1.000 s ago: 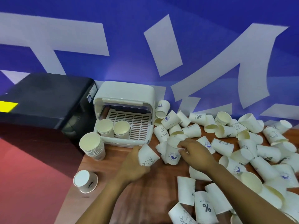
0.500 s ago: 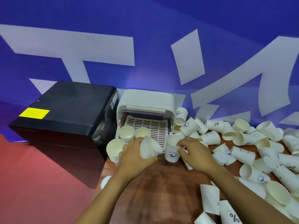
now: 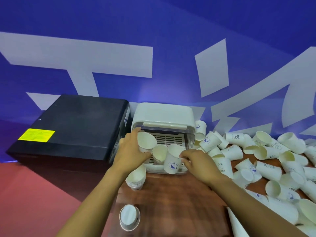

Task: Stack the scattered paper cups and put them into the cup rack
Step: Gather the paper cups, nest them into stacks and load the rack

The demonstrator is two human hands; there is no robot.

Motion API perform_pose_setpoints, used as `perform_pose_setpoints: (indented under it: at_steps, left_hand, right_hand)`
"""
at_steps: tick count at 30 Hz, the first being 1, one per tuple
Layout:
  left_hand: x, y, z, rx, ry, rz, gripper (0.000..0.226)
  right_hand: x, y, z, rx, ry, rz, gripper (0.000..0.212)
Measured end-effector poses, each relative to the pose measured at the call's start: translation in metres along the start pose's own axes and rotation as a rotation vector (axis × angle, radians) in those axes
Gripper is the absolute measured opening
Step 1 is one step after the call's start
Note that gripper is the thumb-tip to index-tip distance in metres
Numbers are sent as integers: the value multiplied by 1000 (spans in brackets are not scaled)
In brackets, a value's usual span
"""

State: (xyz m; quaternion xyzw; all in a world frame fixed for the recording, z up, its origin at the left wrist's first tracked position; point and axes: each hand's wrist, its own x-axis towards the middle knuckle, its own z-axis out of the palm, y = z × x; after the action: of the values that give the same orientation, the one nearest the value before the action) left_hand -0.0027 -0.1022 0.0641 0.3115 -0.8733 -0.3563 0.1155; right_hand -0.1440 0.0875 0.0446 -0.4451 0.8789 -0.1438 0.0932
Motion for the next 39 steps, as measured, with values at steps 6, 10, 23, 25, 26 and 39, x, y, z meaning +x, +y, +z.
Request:
perform_pose_setpoints:
  at_steps: [6, 10, 23, 25, 26, 39]
  left_hand:
    - [24, -16, 9, 21, -114, -28, 78]
    - [39, -26, 15, 107, -140, -22, 76]
    - [65, -37, 33, 389, -199, -38, 75]
    - [65, -41, 36, 425, -196, -41, 75]
    - [65, -43, 37, 434, -199, -39, 75]
    - [71, -48, 53, 420, -431, -108, 95]
  right_hand:
    - [22, -19, 10, -133, 24, 15, 24]
    - [32, -22, 15, -134, 44, 41, 25]
    - [52, -12, 43, -258, 108, -52, 6]
    - [55, -10, 46, -246, 98, -63, 9]
    - [56, -9, 48, -237, 91, -66, 8]
    - [55, -9, 52, 38, -345, -42, 50]
